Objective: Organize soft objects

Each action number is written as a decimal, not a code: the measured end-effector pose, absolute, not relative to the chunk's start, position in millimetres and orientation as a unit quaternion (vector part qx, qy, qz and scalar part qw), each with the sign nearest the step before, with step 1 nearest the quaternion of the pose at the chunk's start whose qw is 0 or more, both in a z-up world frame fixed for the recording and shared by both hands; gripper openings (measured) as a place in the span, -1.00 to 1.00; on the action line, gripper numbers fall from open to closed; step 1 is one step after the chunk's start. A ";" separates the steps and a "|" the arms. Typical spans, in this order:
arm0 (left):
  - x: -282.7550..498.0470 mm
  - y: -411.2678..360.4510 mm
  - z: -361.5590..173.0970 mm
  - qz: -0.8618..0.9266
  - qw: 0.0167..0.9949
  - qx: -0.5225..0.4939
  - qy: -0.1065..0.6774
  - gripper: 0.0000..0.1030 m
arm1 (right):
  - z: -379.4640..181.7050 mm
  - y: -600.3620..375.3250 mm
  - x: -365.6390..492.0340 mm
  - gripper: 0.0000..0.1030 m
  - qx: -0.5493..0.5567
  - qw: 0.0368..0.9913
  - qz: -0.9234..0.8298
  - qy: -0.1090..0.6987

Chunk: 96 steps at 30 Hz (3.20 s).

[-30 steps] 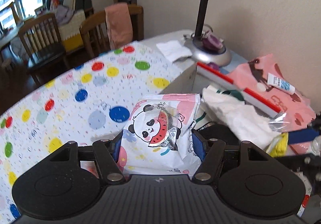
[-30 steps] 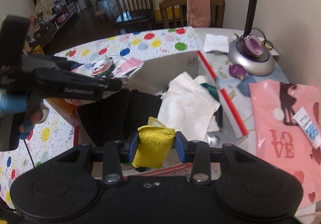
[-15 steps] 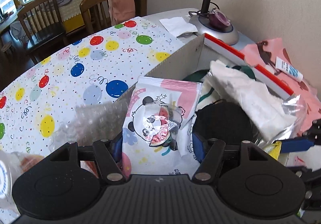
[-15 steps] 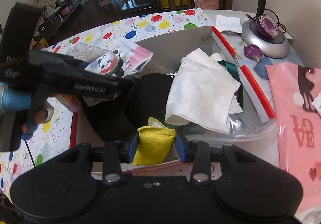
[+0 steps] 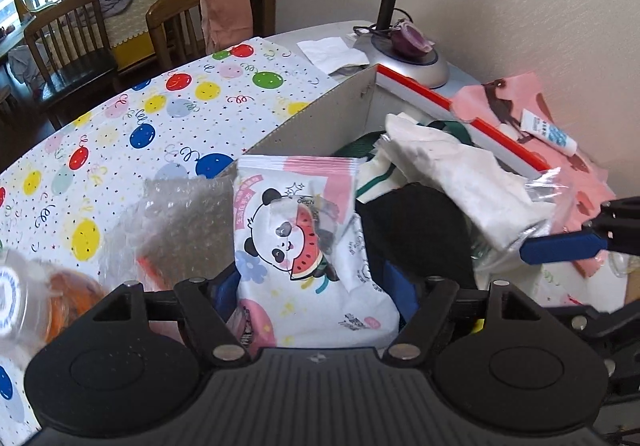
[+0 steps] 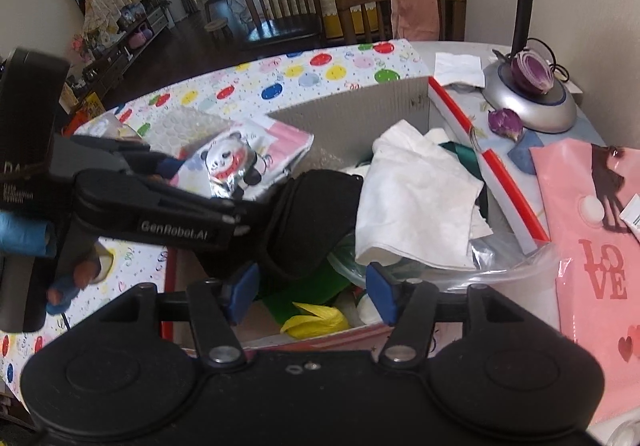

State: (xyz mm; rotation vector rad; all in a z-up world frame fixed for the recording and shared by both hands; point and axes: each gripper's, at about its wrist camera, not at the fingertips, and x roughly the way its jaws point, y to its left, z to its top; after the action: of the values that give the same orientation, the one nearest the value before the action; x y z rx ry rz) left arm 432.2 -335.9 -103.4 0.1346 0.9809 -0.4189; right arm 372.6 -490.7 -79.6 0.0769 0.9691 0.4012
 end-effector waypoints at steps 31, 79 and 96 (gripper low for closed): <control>308.3 -234.6 -19.8 -0.259 0.904 0.011 0.341 0.60 | -19.1 -442.3 270.1 0.56 0.082 0.932 0.135 0.327; 180.9 -148.2 8.2 -0.252 0.939 -0.012 0.232 0.99 | -8.5 -358.4 163.2 0.99 0.077 0.971 0.101 0.204; 168.1 -136.1 8.5 -0.234 0.948 -0.010 0.218 0.99 | -5.3 -350.2 150.3 1.00 0.067 0.975 0.102 0.185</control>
State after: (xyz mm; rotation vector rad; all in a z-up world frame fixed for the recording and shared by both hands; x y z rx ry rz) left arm 168.1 -136.1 8.5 -0.0208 0.4433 -0.4758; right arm 150.3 -350.2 -5.3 0.1355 0.3728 0.2048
